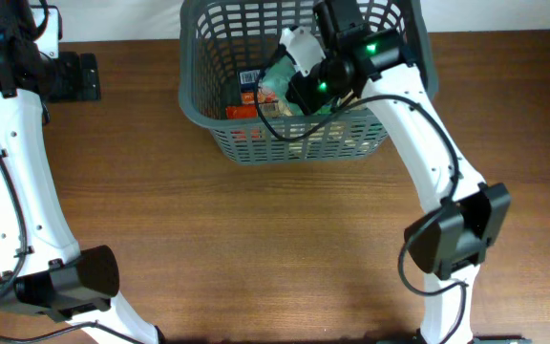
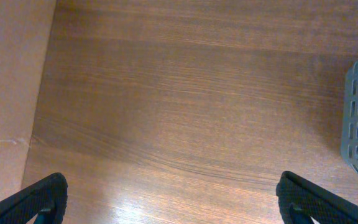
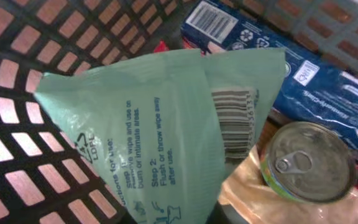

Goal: Pack container
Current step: 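Carry the green bar over the basket with the right gripper, then release the green bar into the basket and lift the right gripper away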

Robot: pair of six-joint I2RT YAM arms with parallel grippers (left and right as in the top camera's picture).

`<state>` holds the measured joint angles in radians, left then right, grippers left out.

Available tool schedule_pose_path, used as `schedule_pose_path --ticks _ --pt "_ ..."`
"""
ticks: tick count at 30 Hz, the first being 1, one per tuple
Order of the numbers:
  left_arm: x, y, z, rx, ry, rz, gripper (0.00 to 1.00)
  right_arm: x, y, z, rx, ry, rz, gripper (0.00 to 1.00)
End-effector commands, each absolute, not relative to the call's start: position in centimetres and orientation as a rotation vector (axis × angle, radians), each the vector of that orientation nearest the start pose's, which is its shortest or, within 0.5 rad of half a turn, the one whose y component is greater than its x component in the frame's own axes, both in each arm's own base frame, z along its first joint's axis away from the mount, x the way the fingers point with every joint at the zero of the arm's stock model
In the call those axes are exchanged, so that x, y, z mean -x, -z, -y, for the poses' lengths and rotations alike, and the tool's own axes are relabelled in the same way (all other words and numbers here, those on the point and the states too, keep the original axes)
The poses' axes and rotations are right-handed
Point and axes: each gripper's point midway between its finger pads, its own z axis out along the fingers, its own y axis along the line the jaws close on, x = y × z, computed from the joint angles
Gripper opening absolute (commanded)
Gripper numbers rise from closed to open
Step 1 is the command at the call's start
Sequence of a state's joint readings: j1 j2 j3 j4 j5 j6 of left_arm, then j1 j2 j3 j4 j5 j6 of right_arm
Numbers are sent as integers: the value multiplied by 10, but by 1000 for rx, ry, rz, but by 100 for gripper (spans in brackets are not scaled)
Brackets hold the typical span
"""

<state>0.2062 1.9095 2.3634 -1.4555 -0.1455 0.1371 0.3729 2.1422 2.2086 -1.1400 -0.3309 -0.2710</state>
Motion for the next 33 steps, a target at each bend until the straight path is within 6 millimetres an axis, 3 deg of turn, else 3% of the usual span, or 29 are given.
schedule_pose_path --ticks 1,2,4,7,10,12,17,18,20,22,25,29,33 --pt "-417 -319 -114 162 -304 -2581 99 -454 -194 -243 987 -505 -2472 32" --pt "-417 -319 -114 161 -304 -2581 99 -453 -194 -243 984 -507 -2477 55" --pt "-417 -319 -114 161 -304 -2581 99 -453 -195 -244 980 -514 -2477 66" --pt "-417 -319 -114 161 -304 -2581 99 -451 -209 -242 911 -527 -2485 68" --pt "-417 -319 -114 162 -304 -2581 99 -446 -243 -240 889 -529 -2435 74" --pt "-417 -319 -114 161 -304 -2581 99 -442 -273 -238 882 -520 -2375 84" --pt "-417 -319 -114 162 -304 -2581 99 -432 -361 -219 822 -422 -2193 91" --pt "-417 -319 -114 161 -304 -2581 99 -429 -381 -213 804 -404 -2148 100" --pt "-417 -320 -114 162 -304 -2580 99 -424 -408 -205 777 -373 -2084 99" --pt "-417 -319 -114 162 -304 -2581 99 -422 -426 -197 751 -343 -2042 99" --pt "-417 -319 -114 162 -304 -2581 99 -417 -429 -189 732 -304 -2056 99" --pt "-417 -319 -114 162 -304 -2581 99 -417 -445 -145 584 -105 -2067 99" --pt "-417 -319 -114 161 -304 -2581 99 -413 -475 -66 241 63 -2055 99"
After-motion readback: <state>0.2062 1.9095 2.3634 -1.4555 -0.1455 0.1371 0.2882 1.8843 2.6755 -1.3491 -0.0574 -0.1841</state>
